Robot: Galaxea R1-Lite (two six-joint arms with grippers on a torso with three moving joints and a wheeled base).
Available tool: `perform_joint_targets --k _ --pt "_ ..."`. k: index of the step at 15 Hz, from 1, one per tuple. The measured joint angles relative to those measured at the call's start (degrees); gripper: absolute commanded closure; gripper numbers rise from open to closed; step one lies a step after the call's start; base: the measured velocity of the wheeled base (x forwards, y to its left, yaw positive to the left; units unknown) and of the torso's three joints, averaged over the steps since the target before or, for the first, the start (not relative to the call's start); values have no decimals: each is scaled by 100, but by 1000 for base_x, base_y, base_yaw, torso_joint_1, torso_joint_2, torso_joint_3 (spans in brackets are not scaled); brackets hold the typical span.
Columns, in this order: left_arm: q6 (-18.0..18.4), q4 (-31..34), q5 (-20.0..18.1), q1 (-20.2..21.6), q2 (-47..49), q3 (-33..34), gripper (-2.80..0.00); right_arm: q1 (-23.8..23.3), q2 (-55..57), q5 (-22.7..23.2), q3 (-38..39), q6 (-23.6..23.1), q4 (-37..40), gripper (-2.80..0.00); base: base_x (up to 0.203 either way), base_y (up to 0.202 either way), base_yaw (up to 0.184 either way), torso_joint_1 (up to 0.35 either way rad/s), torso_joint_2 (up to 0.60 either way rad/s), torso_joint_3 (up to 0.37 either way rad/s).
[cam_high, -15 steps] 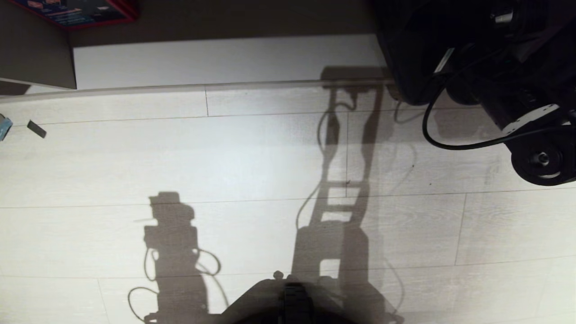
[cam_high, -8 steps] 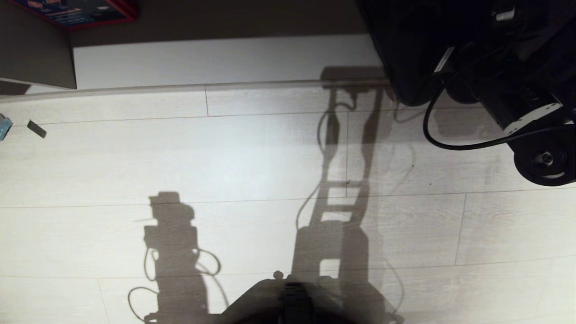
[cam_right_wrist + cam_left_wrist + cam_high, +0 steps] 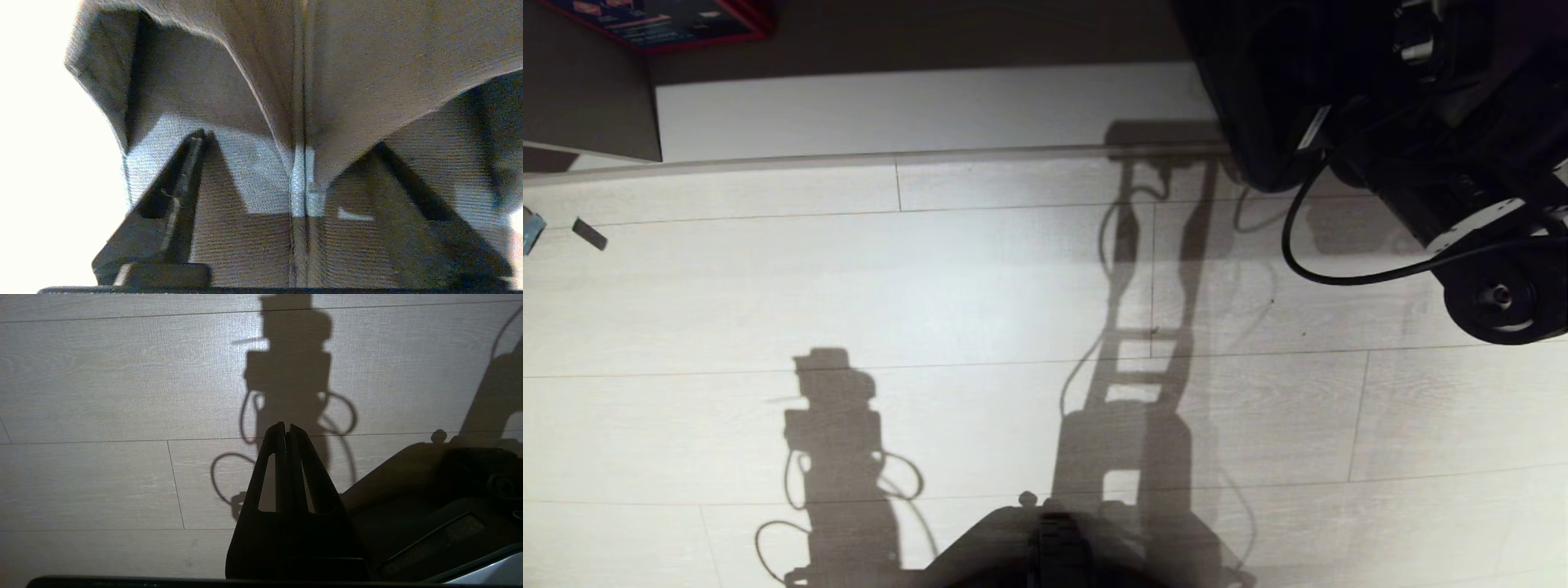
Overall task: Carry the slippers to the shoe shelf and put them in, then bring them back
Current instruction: Pick up the slippers in the shoe cabinet
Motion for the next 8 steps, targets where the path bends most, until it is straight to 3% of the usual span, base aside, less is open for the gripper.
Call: perform_joint_targets --k 8 --pt "1 0 0 0 0 0 0 6 414 -23 -902 -9 -82 -280 0 0 0 0 0 0"
